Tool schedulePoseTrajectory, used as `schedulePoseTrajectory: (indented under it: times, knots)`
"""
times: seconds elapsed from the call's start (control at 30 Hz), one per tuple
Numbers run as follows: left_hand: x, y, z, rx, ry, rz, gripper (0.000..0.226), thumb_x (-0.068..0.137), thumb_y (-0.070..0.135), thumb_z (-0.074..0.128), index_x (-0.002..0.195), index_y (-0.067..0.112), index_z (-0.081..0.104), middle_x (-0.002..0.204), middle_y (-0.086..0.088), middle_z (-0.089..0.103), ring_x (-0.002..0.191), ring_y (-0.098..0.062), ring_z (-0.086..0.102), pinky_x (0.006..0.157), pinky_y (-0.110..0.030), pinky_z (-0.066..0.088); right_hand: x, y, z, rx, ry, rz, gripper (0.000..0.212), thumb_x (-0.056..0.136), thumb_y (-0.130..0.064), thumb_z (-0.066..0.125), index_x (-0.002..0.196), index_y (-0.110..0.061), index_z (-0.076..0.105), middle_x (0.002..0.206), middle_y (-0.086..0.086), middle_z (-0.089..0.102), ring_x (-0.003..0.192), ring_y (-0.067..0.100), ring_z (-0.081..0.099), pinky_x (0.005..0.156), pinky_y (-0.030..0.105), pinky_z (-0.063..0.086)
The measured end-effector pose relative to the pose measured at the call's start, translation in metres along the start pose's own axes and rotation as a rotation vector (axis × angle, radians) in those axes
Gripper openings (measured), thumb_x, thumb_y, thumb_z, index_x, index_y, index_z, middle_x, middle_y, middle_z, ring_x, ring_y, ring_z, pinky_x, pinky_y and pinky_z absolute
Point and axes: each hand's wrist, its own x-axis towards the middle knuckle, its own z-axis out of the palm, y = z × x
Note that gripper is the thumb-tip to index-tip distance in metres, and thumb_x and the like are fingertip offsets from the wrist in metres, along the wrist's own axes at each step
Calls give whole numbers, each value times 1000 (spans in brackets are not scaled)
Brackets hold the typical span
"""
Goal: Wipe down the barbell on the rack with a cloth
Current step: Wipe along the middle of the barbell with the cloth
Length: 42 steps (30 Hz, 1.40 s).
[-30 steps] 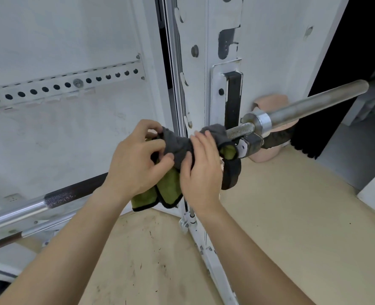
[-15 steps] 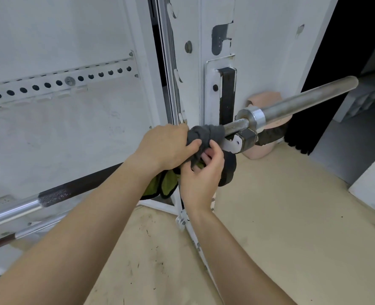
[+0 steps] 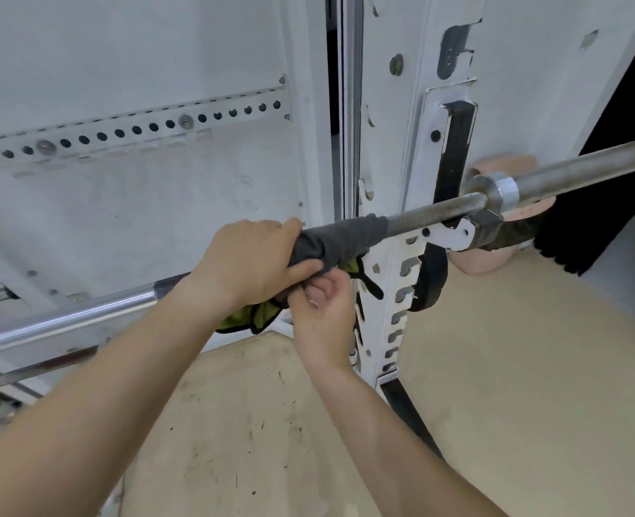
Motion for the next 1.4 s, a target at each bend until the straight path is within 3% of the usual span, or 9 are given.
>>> schedulePoseTrajectory:
  times: [0.1, 0.23, 0.4, 0.6, 0.8, 0.93, 1.1, 1.27, 1.4]
  knots:
    - [24, 27, 4, 99, 63, 64, 53, 92, 72, 28, 97, 20, 42, 83, 2, 61, 71, -27, 62, 53, -34, 38, 19, -15, -34, -2, 100, -33, 37, 90, 0, 60, 121, -20, 53, 118, -1, 63, 99, 1, 66, 81, 19, 54]
    - [61, 70, 6, 60, 117, 103, 53, 96, 67, 27, 111, 20, 47, 84, 1, 58, 68, -26, 58, 53, -34, 34, 44, -38, -78, 9, 176, -79, 52, 89, -1, 54, 137, -20, 50, 127, -12, 60, 106, -1, 64, 99, 43, 53]
    - [102, 122, 9, 29, 154, 82, 54, 97, 67, 32, 124, 23, 49, 87, -1, 61, 72, -26, 62, 56, -34, 44, 58, -58, -112, -44, 148, -84, 60, 94, 3, 50, 150, -14, 39, 76, -38, 65, 78, -3, 62, 85, 31, 52]
    - [65, 102, 13, -34, 206, 25, 43, 99, 50, 42, 137, 29, 47, 108, -2, 61, 87, -26, 61, 57, -33, 40, 43, -46, -107, -8, -7, 25, 62, 92, -4, 54, 149, -24, 39, 142, -5, 53, 110, -9, 60, 105, 45, 49]
    - [19, 103, 6, -180, 294, -105, 30, 96, 26, 55, 126, 26, 63, 121, 3, 66, 97, -29, 60, 66, -42, 54, 24, -48, -100, 91, -133, 56, 49, 92, 3, 52, 134, -21, 46, 123, -1, 62, 97, 7, 69, 86, 32, 59]
    - [-20, 128, -7, -464, 374, -206, 30, 92, 22, 57, 120, 26, 67, 114, 6, 68, 103, -22, 61, 79, -38, 52, 14, -64, -118, 151, -75, 188, 31, 99, -18, 51, 130, -24, 50, 106, 5, 68, 85, 17, 66, 72, 30, 56]
    - [-72, 186, -2, -1086, 344, -378, 27, 92, 13, 63, 113, 30, 65, 107, 13, 67, 101, -7, 62, 86, -25, 49, -9, -86, -141, -88, -90, 9, 15, 96, -22, 60, 105, -12, 68, 99, 10, 72, 91, 22, 70, 74, 31, 56]
    - [-102, 240, -2, -1755, 127, -750, 49, 88, 12, 72, 131, 20, 51, 116, -4, 67, 101, -11, 68, 87, -29, 57, -41, -108, -157, -319, -107, -109, 10, 91, -14, 61, 92, -24, 61, 85, -2, 64, 79, 13, 63, 72, 31, 51]
    - [-107, 256, -18, -2322, -114, -916, 49, 88, 38, 65, 125, 6, 65, 116, -17, 72, 103, -27, 71, 92, -41, 56, -60, -128, -175, -515, -125, -142, 12, 94, -19, 52, 90, -31, 53, 92, -6, 65, 86, 12, 63, 80, 35, 50]
